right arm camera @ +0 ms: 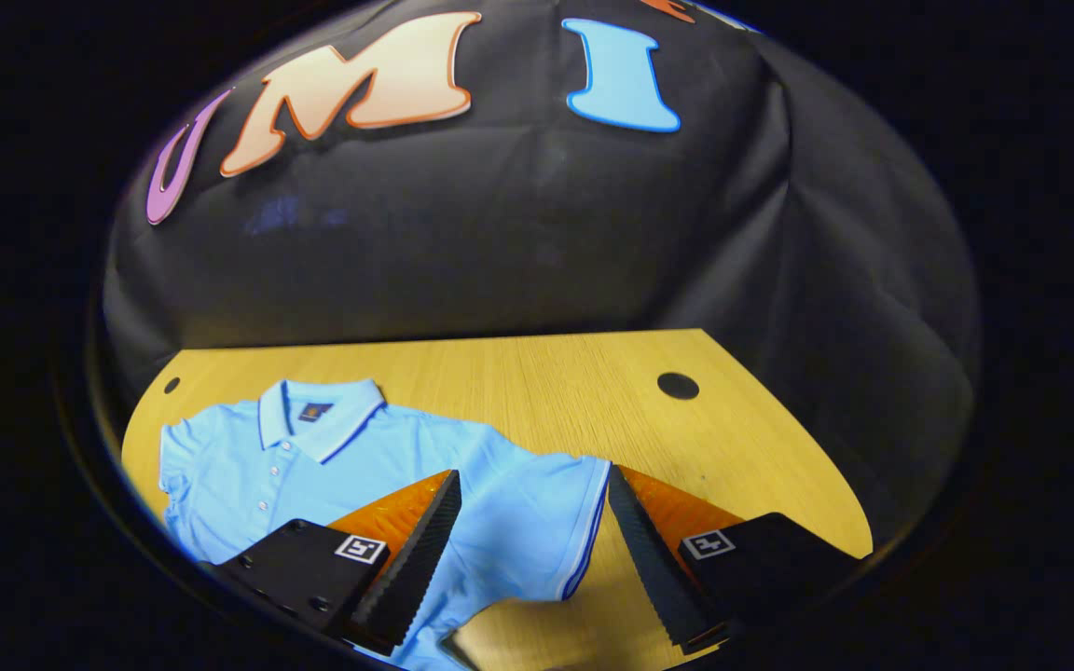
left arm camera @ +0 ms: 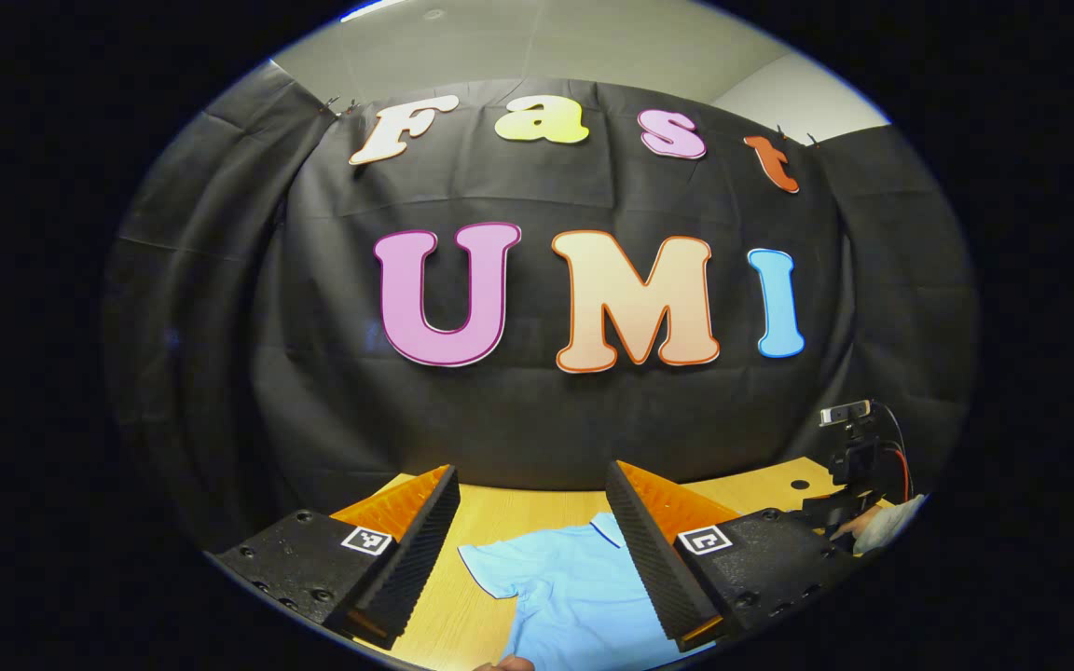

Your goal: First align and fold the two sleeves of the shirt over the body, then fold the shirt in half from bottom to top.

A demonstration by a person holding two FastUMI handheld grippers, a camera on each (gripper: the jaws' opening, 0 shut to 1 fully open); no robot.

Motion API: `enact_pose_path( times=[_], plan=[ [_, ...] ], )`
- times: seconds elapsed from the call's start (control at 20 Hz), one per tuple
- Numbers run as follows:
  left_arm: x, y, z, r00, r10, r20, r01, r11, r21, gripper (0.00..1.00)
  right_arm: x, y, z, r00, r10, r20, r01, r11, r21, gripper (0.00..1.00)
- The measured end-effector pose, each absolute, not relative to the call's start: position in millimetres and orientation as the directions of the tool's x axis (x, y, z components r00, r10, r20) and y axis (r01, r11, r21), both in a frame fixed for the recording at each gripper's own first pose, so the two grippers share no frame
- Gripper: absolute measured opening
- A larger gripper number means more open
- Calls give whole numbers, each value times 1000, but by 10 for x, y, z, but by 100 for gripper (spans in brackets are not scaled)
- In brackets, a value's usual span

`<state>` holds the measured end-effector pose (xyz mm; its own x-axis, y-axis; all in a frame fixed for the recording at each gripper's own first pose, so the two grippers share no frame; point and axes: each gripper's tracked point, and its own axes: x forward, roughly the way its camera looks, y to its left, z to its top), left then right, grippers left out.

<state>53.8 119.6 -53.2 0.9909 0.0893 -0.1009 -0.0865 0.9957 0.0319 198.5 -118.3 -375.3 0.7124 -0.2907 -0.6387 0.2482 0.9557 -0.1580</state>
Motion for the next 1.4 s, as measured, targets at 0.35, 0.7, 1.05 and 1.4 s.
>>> enact_pose_path(
  times=[0.35,0.7,1.05,1.4],
  plan=[
    [640,1351,-681,984,115,-139,-110,993,41,95,1933,-1228,-4213,618,-271,-738,277,954,-119,99],
    [712,1310,-762,983,101,-152,-99,995,23,95,1994,-912,-4246,642,-204,-739,244,968,-55,5],
    [658,1442,-813,978,128,-164,-130,992,-4,95,2213,-245,-3736,745,-78,-662,152,987,54,5],
    [614,1555,-1008,966,148,-214,-161,986,-48,95,2282,706,-3966,741,70,-668,7,994,112,5]
  ],
)
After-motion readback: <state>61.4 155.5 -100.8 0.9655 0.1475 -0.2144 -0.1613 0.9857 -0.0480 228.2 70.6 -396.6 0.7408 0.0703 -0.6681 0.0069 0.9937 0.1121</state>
